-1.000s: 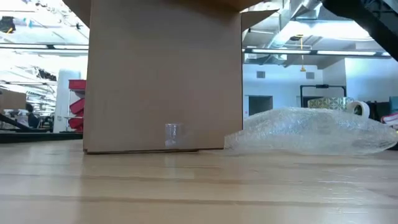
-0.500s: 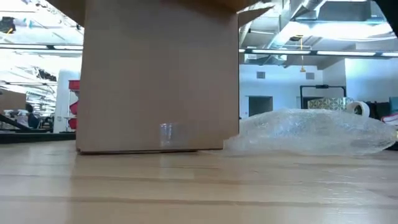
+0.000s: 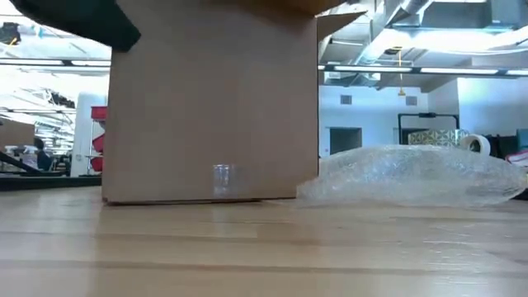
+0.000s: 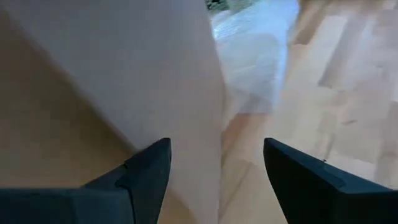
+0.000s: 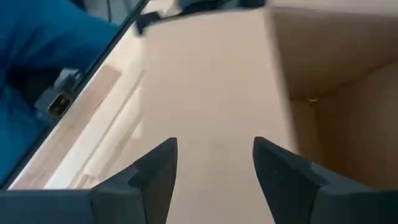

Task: Wrap mug
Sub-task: Adjust the cardboard box

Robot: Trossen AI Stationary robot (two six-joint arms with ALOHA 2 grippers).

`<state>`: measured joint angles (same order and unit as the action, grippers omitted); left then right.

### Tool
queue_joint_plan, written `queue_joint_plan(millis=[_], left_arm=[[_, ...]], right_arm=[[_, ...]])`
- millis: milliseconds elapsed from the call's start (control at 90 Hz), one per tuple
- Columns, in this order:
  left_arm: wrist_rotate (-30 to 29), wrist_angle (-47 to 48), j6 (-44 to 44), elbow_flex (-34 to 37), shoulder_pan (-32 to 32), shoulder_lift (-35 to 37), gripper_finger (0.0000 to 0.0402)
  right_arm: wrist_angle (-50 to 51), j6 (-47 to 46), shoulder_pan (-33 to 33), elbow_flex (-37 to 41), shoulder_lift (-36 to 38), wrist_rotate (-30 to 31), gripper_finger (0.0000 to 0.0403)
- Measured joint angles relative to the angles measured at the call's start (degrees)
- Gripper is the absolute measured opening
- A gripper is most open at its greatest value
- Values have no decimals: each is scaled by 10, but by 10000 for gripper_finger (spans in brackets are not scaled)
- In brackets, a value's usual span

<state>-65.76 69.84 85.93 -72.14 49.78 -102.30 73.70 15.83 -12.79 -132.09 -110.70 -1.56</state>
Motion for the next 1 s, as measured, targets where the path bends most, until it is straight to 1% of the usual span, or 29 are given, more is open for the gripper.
queue_joint_plan(millis=[200,278,389,444,556,733,833,1000], left_arm=[[1,129,111,0,3,0,235],[10,162,138,0,3,0,235],[26,202,169,0,2,0,235],[27,202,175,3,-2,0,235],[36,201,187,23,-15,1,228],[89,202,237,60,-24,1,204],[109,202,240,57,-12,1,194],[144,202,230,30,16,1,187]], right_arm=[[9,-32,-22,88,-1,4,181],[-2,-43,-28,127,-2,9,176],[-42,-52,-36,167,-2,38,168],[-61,-52,-39,180,-2,60,164],[-123,-34,-34,211,-2,99,157],[-260,5,7,267,-1,110,147],[-327,23,38,299,0,116,143],[-456,42,84,339,-2,111,141]])
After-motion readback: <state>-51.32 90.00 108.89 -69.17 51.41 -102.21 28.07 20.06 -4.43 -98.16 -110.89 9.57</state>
